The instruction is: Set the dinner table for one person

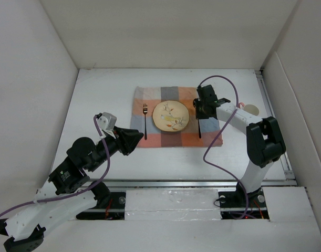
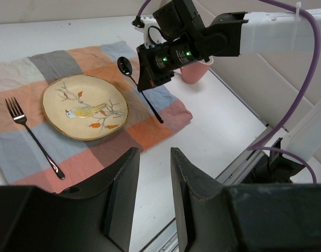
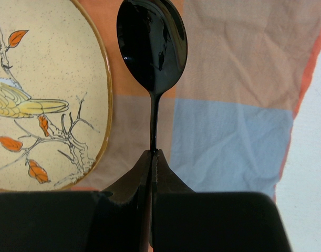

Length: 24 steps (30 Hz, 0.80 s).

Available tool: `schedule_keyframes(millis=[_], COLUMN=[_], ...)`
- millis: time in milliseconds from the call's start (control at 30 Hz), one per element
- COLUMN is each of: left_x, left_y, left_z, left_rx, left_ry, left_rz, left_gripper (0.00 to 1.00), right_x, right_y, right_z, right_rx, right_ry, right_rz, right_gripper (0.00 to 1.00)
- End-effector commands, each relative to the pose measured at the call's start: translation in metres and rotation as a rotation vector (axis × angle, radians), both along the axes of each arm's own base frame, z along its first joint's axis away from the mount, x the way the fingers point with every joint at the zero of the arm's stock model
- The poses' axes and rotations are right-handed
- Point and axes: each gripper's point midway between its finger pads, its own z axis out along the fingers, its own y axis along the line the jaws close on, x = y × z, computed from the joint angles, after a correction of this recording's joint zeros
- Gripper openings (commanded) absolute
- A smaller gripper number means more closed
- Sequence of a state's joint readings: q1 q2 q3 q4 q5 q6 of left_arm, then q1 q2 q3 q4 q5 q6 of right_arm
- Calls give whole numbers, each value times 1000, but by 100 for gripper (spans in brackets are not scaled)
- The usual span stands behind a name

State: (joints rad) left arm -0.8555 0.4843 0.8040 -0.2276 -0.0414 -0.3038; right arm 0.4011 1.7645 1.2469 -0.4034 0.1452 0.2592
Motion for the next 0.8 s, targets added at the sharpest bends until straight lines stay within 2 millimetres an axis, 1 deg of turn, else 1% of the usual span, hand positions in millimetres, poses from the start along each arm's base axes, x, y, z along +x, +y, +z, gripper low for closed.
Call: schedule_keyframes(millis=[0,33,67,100,167,200,267,333,467,500,533,667,767], left_x=[3,4,4,4,5,5,5,6,7,7,7,8,9], left_y=[-3,-4,-4,-4,-5,-5,-5,-5,-6,-6,-7,-8,-8], left_z=[7,6,6,5,4,3,3,2,1,1,0,-1,-2], left_rx=[-20,-16,-16,-15,-12,-7,-8,-6,-3,-3,1,4,7], left_ry=[-30,-27,-27,-26,-22,-18,-19,-17,-14,-14,-11,-8,-7], left_rz=[1,1,1,1,-1,-1,1,2,2,2,2,4,7], left_gripper=[27,27,27,27,27,27,27,27,27,27,27,27,27], right_x=[24,26,25,26,29,30,30,33,37,39,39,41,42], right_y=[14,20,20,21,21,22,22,18,18,14,13,13,10], right_z=[14,13,13,8,7,2,1,-1,-7,-9,-13,-15,-18], right_rx=[78,101,100,100,101,98,100,100,94,87,79,77,63], right_ry=[-75,-71,-68,-56,-52,-45,-43,-49,-42,-40,-32,-34,-32], right_rz=[-28,-19,-19,-21,-29,-31,-33,-46,-52,-62,-66,-65,-79], right_gripper=[0,0,0,0,0,0,0,0,0,0,0,0,0])
